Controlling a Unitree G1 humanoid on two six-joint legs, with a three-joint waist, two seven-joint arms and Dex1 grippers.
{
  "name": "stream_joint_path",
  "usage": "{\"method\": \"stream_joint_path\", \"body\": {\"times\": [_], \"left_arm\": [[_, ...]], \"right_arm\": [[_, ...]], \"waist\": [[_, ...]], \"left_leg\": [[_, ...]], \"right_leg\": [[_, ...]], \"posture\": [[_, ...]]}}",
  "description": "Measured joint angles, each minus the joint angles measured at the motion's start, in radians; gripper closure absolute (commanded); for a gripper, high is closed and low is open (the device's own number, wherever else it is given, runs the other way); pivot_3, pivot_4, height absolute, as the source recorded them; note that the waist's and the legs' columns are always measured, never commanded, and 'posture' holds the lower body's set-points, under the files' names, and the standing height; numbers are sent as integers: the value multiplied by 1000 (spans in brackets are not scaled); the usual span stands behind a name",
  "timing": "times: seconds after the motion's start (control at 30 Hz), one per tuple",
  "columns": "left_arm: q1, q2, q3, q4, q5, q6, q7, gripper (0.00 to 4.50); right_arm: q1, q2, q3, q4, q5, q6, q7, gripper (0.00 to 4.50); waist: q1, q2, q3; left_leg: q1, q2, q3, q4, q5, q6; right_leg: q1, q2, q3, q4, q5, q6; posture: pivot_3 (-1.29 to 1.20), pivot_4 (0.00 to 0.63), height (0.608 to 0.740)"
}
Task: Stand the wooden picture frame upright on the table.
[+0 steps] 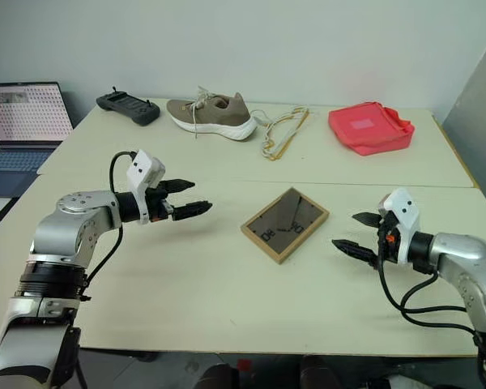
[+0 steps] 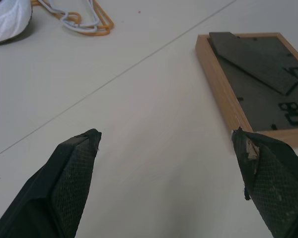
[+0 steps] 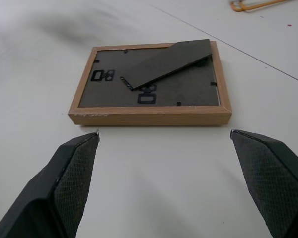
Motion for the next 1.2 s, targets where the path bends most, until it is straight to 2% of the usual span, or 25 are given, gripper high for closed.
{"method": "stream_joint_path", "body": {"times": [0.17, 0.27, 0.33, 0.37, 0.4, 0.53, 0.6, 0.7, 0.87, 0.97, 1.2], "left_arm": [[-8, -3, -10, 0, 14, -15, -14, 0], [-9, -19, -15, 18, 29, -23, 5, 0], [-15, -56, -15, 53, 48, -43, 57, 0], [-20, -85, -13, 78, 58, -57, 99, 349], [-21, -117, -8, 91, 67, -65, 141, 517], [-21, -225, -6, 102, 85, -77, 254, 1216], [-28, -268, -10, 106, 97, -77, 292, 1748], [-49, -319, -29, 117, 100, -53, 306, 2532], [-123, -347, -92, 197, 126, -11, 278, 3732], [-152, -355, -127, 246, 160, -17, 258, 4447], [-145, -369, -187, 249, 185, 9, 180, 4447]], "right_arm": [[-8, 12, 11, 42, -26, -9, -17, 6], [-6, 33, 9, 51, -54, -9, -77, 6], [-1, 71, 1, 53, -65, -2, -133, 379], [7, 98, -9, 53, -68, 8, -172, 507], [17, 124, -17, 52, -71, 19, -206, 819], [68, 161, 1, 40, -130, 30, -307, 1561], [70, 182, 14, 41, -165, 30, -355, 2175], [40, 221, 28, 55, -208, 32, -420, 3024], [-51, 300, 81, 107, -263, 41, -492, 4404], [-81, 350, 127, 150, -286, 48, -513, 4500], [-170, 437, 188, 260, -327, 45, -532, 4500]], "waist": [[3, 0, 0], [3, 0, 0], [4, 0, 0], [4, 0, 0], [5, 0, 0], [7, 0, 0], [7, 0, 0], [1, 0, 0], [0, 0, 0], [1, 0, 0], [0, 0, 0]], "left_leg": [[0, 0, 0, 0, 0, 0], [0, 0, 0, 0, 0, 0], [-1, 0, 0, 1, 0, 0], [-1, 0, 0, 1, 0, 0], [-1, 0, 0, 1, 0, 0], [-2, -1, 0, 1, 0, 0], [-1, -1, 0, 1, 0, 0], [0, -1, 0, 1, 0, 0], [0, -1, 0, 1, 0, 0], [-1, -1, 0, 1, 0, 0], [0, -1, 0, 1, 0, 0]], "right_leg": [[0, 0, 0, 0, 0, 0], [0, -1, 0, 0, 0, 0], [0, -1, 0, 1, 0, 0], [0, -1, 0, 1, 0, 0], [0, -1, 0, 1, 0, 0], [0, -1, 0, 0, 0, 0], [-1, -1, 0, 2, 0, 0], [-1, -1, 1, 2, 0, 0], [-1, 0, 0, 2, 0, 0], [-1, 0, 0, 2, 0, 0], [-1, -1, 0, 2, 0, 0]], "posture": [[0, 150, 740], [0, 150, 740], [0, 150, 740], [0, 150, 740], [0, 150, 740], [0, 150, 740], [0, 150, 740], [0, 150, 740], [0, 150, 740], [0, 150, 740], [0, 150, 740]]}}
